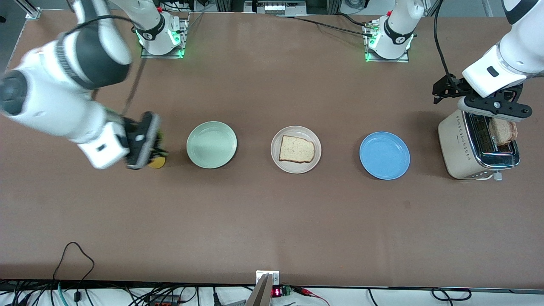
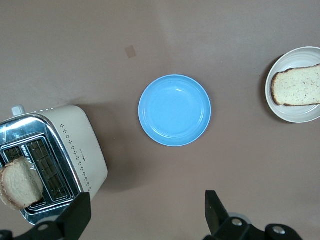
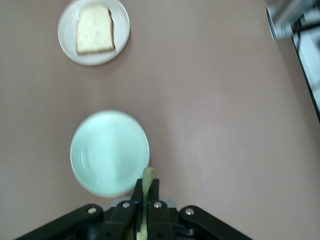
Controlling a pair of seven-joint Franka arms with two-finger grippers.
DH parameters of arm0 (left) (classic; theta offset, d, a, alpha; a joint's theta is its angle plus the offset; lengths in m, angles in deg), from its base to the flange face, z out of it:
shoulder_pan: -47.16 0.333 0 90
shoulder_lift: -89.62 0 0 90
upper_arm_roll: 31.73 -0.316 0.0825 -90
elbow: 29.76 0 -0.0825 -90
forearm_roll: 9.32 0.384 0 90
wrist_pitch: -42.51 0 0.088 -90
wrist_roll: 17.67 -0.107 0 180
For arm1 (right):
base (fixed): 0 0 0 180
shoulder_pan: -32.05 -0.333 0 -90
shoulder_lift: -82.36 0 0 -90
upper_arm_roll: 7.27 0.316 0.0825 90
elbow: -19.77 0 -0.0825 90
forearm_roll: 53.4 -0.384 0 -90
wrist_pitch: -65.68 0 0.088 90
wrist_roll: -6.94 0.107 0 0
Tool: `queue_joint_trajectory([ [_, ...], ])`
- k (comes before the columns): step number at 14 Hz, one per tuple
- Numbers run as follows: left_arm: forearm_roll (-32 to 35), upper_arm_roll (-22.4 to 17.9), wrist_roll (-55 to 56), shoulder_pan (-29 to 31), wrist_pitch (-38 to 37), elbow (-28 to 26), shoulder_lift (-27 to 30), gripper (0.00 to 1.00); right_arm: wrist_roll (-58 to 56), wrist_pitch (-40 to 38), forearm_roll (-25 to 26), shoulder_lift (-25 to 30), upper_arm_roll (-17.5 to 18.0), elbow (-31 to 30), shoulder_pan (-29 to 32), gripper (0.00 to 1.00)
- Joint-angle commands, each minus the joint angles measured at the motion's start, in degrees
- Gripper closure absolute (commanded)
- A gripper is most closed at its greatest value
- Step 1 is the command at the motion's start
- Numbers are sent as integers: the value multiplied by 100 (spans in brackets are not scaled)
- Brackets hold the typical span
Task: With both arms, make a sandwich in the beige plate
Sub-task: 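Lift the lettuce with the right gripper and carry it over the beige plate, then lower the lettuce onto the toast and open the right gripper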
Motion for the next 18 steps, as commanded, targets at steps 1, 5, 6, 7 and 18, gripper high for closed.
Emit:
queue_joint_trajectory([
  [1, -2, -38, 6, -52, -90, 112, -7, 0, 834, 868, -96, -429, -18, 158, -828, 100],
  [5, -2, -38, 6, -52, -90, 112, -16, 0, 1470, 2432, -96, -1070, -18, 158, -1646, 100],
  [6, -2, -38, 6, -52, -90, 112, -16, 0, 1584, 2740, -96, -1193, -18, 158, -1796, 100],
  [7, -2, -38, 6, -52, -90, 112, -16, 0, 1767, 2987, -96, -1290, -18, 158, -1954, 100],
  [18, -2, -29, 32, -61, -90, 121, -16, 0, 2964, 5415, -79, -2574, -27, 158, -2764, 100],
])
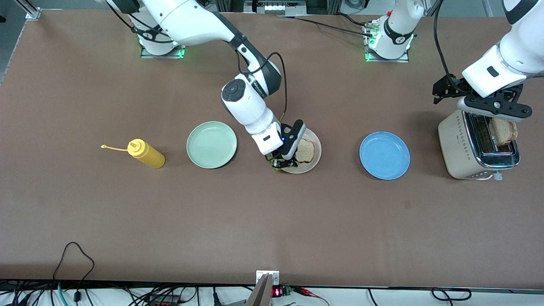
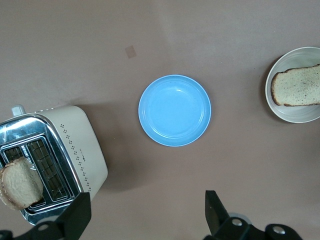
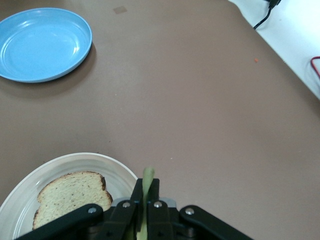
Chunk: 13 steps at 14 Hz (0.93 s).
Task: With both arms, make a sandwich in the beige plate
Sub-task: 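Lower the lettuce onto the toast and open the right gripper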
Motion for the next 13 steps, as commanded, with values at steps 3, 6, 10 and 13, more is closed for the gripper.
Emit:
queue_joint_trajectory([
  [3, -2, -30, 23, -59, -90, 117, -15, 0, 433, 251, -31, -190, -65, 138, -233, 100],
  [6, -2, -38, 23, -59, -90, 108, -6, 0, 705, 321, -23, -234, -83, 138, -356, 100],
  [10, -2, -38, 32, -59, -90, 117, -6, 0, 733, 392, -23, -260, -92, 120, -436, 98],
  [13, -2, -38, 23, -59, -90, 108, -15, 0, 741, 357, -40, -234, -100, 102, -436, 0],
])
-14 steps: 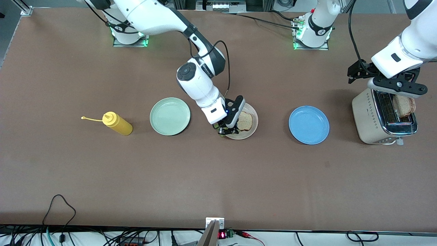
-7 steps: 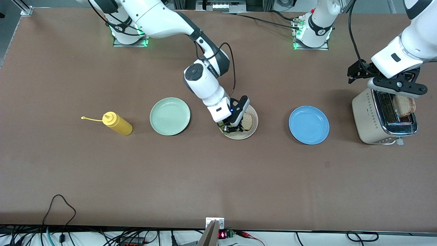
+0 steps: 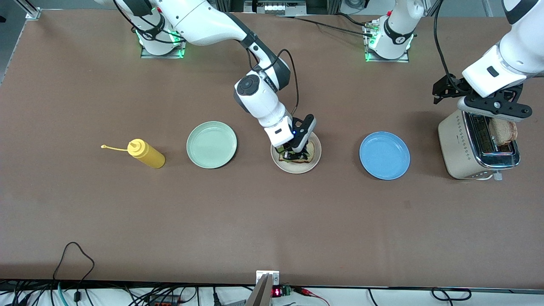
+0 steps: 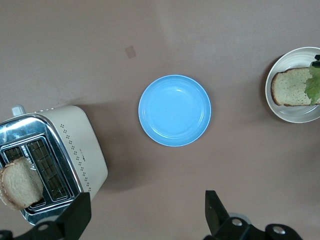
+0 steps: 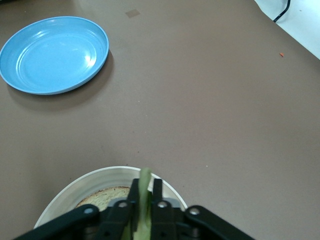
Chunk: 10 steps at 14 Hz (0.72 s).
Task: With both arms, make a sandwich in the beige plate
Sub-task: 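Lower the lettuce onto the toast and open the right gripper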
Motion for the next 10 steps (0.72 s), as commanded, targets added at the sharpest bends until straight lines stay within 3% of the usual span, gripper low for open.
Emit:
queue_joint_trajectory([
  [1, -2, -39, 6, -50, -90, 117, -15, 0, 102, -1, -40, -7, -75, 103, -47, 0],
  [4, -2, -39, 6, -50, -90, 108, -6, 0, 102, -622, -49, 178, -136, 138, 41, 0],
  [10, -37, -47, 163, -33, -99, 108, -6, 0, 1207, -2600, -57, 1143, -751, 138, 172, 0],
])
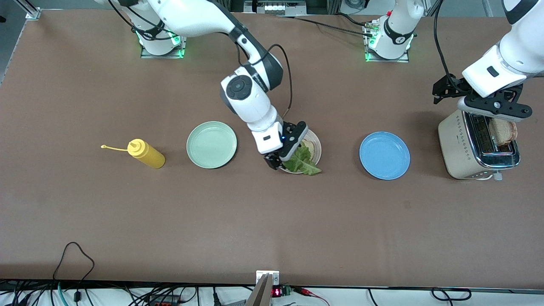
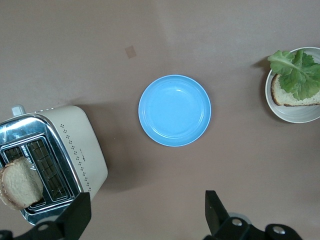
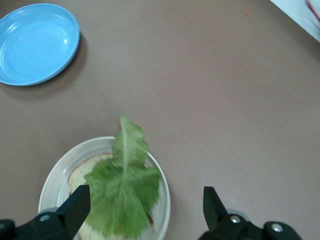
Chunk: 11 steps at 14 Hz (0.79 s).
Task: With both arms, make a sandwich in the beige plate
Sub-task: 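Lower the lettuce onto the toast and open the right gripper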
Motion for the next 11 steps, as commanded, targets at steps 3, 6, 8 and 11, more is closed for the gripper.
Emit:
queue_joint_trajectory([
  [3, -81, -81, 236, 20, -133, 160, -120, 0, 1065, -1395, -64, 988, -241, -110, 482, 0],
  [6, -317, -125, 209, 264, -826, 642, -497, 0, 1821, -2379, -56, 1419, -249, -128, 877, 0],
  [8, -319, -142, 236, 441, -1091, 863, -691, 0, 1858, -2961, 15, 1578, -354, -128, 1142, 0],
  [11, -283, -143, 0, 1265, -1092, 952, -1060, 0, 1876, -3409, 76, 1719, -854, -154, 1160, 0],
])
